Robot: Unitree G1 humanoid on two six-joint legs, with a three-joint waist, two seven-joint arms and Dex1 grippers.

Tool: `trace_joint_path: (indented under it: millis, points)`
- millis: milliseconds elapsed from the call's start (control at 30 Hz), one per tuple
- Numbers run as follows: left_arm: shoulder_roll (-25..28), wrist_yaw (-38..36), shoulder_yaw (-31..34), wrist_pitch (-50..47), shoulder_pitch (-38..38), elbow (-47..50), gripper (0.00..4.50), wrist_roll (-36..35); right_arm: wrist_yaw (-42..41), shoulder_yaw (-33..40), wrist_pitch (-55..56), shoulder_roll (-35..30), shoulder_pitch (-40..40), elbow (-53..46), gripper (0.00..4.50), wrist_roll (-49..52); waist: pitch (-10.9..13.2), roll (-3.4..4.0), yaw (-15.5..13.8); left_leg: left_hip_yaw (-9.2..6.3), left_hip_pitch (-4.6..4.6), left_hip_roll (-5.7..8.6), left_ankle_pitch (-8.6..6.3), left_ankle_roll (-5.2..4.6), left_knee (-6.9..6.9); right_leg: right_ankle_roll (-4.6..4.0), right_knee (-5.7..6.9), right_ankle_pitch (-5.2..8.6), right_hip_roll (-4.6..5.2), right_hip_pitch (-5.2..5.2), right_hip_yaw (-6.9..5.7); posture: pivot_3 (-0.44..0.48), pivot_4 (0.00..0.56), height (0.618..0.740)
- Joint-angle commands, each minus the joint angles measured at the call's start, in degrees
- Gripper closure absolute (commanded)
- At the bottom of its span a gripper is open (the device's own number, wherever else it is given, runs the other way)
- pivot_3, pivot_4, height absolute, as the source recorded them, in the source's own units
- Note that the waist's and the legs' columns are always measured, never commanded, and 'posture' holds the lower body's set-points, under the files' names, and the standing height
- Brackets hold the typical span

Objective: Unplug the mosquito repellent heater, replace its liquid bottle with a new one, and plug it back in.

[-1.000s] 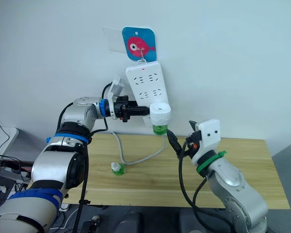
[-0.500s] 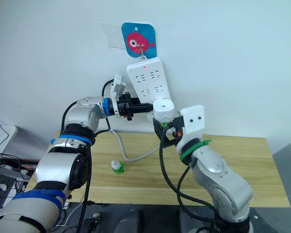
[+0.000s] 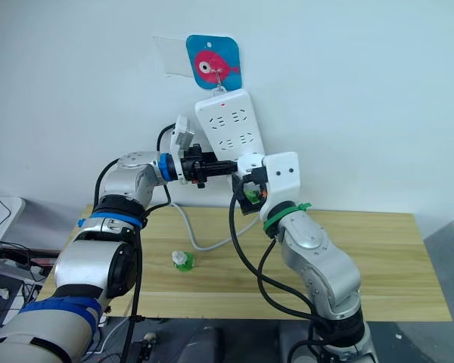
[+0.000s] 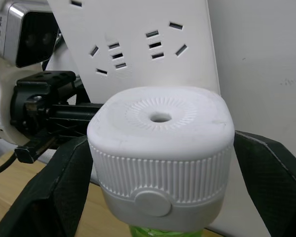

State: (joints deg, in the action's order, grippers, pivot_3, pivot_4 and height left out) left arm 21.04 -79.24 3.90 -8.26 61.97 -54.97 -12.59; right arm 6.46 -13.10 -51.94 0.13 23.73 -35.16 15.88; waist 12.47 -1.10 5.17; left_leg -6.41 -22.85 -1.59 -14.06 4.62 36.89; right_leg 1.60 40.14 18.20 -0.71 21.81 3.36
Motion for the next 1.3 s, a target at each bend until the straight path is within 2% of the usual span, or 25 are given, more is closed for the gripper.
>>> trace_joint_path:
  millis: [33, 67, 267, 467, 733, 867, 933, 1200, 1233, 1300]
  points:
    - [0.04, 2.09, -0.40, -0.31, -0.85, -1.03, 3.18, 0.68, -0.40, -0.79, 1.19, 0.34, -0.34, -2.50, 1.34, -1.35, -0.01, -0.01, 0.02, 0.00, 0.00, 0.00, 0.00, 0.00, 0.00, 0.00, 0.00, 0.00, 0.00, 0.01, 0.00, -0.160, 0.202, 0.740]
    - [0.05, 2.25, -0.38, -0.11, -0.80, -1.24, 3.18, 0.75, -0.51, -0.88, 1.14, 0.31, -0.52, -2.69, 1.49, -1.60, -0.01, 0.00, 0.01, 0.01, 0.00, 0.00, 0.00, 0.00, 0.00, 0.00, 0.00, 0.00, 0.00, 0.01, 0.00, -0.162, 0.201, 0.740]
    - [0.00, 3.61, -0.56, 0.78, -0.75, -2.06, 3.18, 1.34, -0.91, -0.63, 0.07, -0.10, -1.40, -4.17, 1.49, -2.32, -0.01, -0.02, -0.01, 0.01, -0.03, 0.00, 0.00, 0.00, -0.01, 0.00, -0.03, 0.00, 0.00, 0.01, -0.01, -0.159, 0.199, 0.740]
    - [0.15, 5.95, -0.30, 2.04, 0.37, -4.43, 3.18, 1.91, -2.00, 2.79, -5.75, -1.94, -4.91, -11.27, 1.49, -0.29, -0.03, -0.02, -0.17, -0.01, -0.09, 0.05, 0.00, 0.00, -0.04, 0.00, -0.14, 0.00, 0.07, -0.01, -0.05, -0.137, 0.216, 0.740]
    - [0.47, 6.78, -0.21, 3.76, 1.00, -6.31, 3.18, 2.12, -3.47, 5.23, -10.61, -3.11, -6.75, -16.54, 1.49, 0.66, -0.04, -0.01, 0.08, 0.06, 0.03, -0.01, 0.01, 0.00, -0.02, 0.34, -0.10, 0.02, -0.03, -0.01, 0.08, -0.128, 0.204, 0.740]
    - [1.62, 6.50, -0.06, 3.79, 0.42, -5.87, 3.18, 2.22, -5.50, 9.78, -10.61, -4.20, -7.34, -18.81, 1.49, 2.34, -0.04, -0.01, 0.03, 0.08, 0.01, 0.00, 0.01, 0.00, -0.02, 0.33, -0.12, 0.01, -0.02, -0.01, 0.10, -0.114, 0.204, 0.740]
    - [2.76, 6.07, 0.24, 3.23, -0.12, -5.57, 2.48, 2.07, -7.33, 13.22, -10.01, -5.35, -8.33, -19.26, 1.49, 3.51, -0.03, 0.00, 0.06, 0.08, 0.02, -0.01, 0.01, 0.00, -0.03, 0.33, -0.11, 0.02, -0.02, -0.01, 0.10, -0.109, 0.205, 0.740]
    - [8.31, 7.27, 1.77, 0.85, -4.38, -2.05, 0.18, 1.58, -12.85, 22.29, -6.32, -8.95, -8.98, -15.22, 1.49, 6.74, 0.00, 0.07, 1.24, 0.21, 0.04, -0.11, 0.03, -0.02, -0.14, 0.28, 0.19, 0.01, -0.13, 0.26, 0.25, -0.077, 0.205, 0.740]
    - [9.36, 7.00, 2.00, -0.20, -6.26, 0.18, 0.03, 1.15, -13.44, 23.69, -5.35, -8.74, -8.79, -14.17, 1.49, 7.62, 0.01, 0.07, 1.41, 0.24, 0.07, -0.11, 0.04, -0.05, -0.13, 0.30, 0.26, 0.02, -0.13, 0.26, 0.29, -0.069, 0.205, 0.740]
    - [11.02, 6.44, 2.34, -2.82, -10.07, 5.47, 0.03, -0.02, -13.91, 25.78, -4.29, -8.01, -8.31, -12.75, 1.49, 9.33, 0.03, 0.09, 2.02, 0.34, 0.11, -0.14, 0.07, -0.09, -0.15, 0.30, 0.38, 0.02, -0.17, 0.36, 0.43, -0.058, 0.204, 0.740]
